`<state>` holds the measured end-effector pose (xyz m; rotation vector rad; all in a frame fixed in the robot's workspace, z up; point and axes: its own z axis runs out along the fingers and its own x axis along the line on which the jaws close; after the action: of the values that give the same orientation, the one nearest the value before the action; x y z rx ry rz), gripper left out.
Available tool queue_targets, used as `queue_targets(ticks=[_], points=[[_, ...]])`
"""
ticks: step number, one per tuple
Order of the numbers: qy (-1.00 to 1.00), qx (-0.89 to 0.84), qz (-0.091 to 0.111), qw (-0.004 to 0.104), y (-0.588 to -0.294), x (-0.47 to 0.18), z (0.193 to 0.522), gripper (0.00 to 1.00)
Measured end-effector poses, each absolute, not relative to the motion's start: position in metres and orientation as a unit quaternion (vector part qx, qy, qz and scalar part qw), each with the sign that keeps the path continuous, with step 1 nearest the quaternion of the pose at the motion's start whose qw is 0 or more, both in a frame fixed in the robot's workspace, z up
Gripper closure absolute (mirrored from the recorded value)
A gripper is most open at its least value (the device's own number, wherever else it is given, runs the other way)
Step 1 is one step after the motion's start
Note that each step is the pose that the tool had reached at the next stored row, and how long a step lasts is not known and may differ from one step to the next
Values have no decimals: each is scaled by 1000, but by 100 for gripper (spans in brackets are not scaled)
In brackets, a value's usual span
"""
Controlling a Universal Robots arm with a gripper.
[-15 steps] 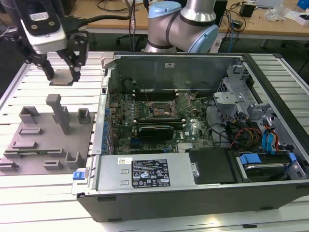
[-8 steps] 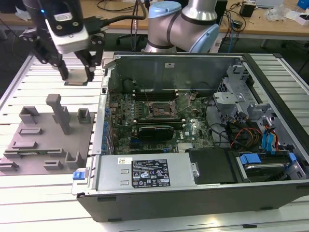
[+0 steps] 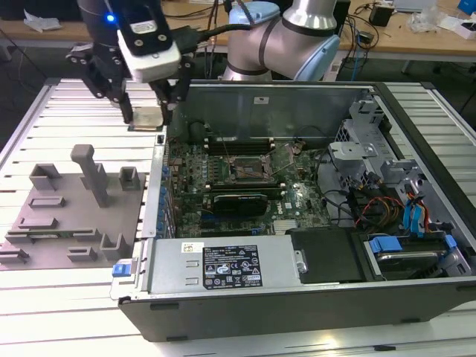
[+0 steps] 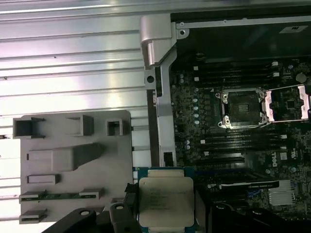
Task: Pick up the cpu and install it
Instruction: 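Pick up the cpu and move it towards the insertion slot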
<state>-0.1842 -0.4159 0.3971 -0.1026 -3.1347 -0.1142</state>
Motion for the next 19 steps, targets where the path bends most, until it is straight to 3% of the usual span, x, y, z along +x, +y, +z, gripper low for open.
queue_targets(ticks=[19], points=[[-999,-33,-36,2,-416,-100,397,45]])
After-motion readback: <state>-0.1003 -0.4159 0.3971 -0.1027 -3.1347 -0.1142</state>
